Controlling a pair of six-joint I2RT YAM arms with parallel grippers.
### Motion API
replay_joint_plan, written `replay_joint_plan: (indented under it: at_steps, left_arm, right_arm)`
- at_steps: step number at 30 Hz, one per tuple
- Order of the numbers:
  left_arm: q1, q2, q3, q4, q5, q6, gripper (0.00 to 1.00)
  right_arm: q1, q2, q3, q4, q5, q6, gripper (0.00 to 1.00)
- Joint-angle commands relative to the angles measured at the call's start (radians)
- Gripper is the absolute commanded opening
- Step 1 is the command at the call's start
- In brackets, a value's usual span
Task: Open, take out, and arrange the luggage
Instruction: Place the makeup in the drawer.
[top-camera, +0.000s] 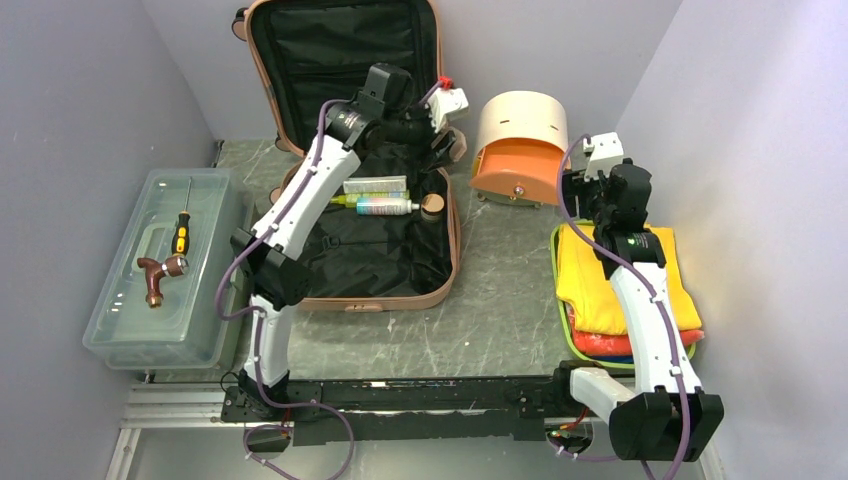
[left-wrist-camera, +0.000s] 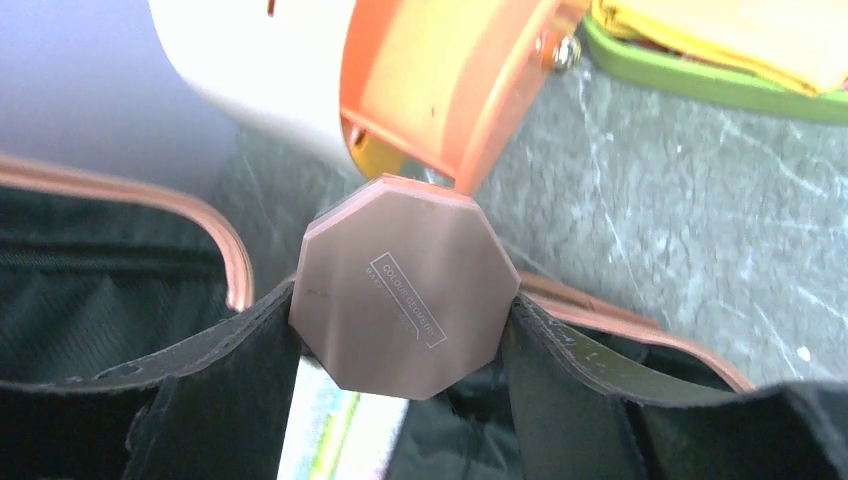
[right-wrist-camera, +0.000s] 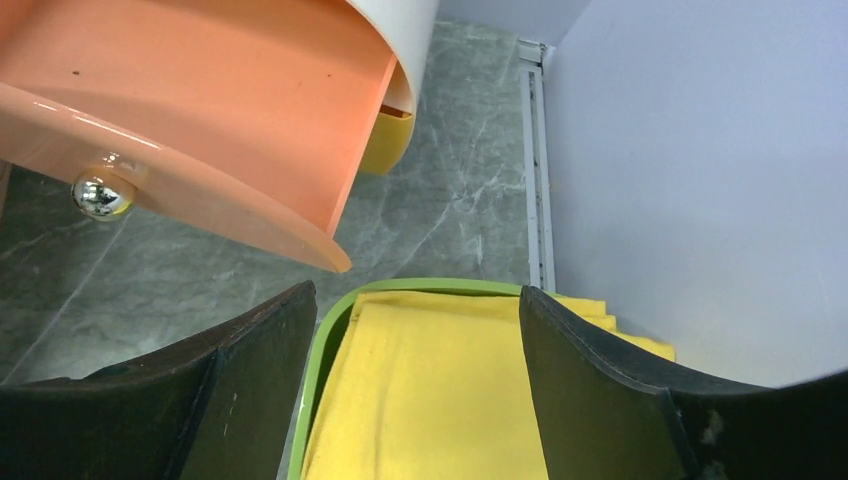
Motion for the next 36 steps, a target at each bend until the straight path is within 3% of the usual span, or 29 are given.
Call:
replay_joint_plan:
  at_steps: [1,15,36]
  left_arm:
    - [-0.032,0.086,0.131,0.053,0.094,-0.035,0.46]
    - [-0.098,0.314,0.386,0.224,0.117,-0.122,0.46]
    - [-0.126,0.445,0.468,0.341,0.067,-0.160,0.48]
  right_arm:
    - [-0.011,-0.019,0.028,0.050,0.029,0.026,0.77]
    - [-0.033,-0.011,0.016,0.046,-0.013,0.053,0.76]
    - [-0.036,-0.005,0.013,0.041,-0.023,0.056,0.75]
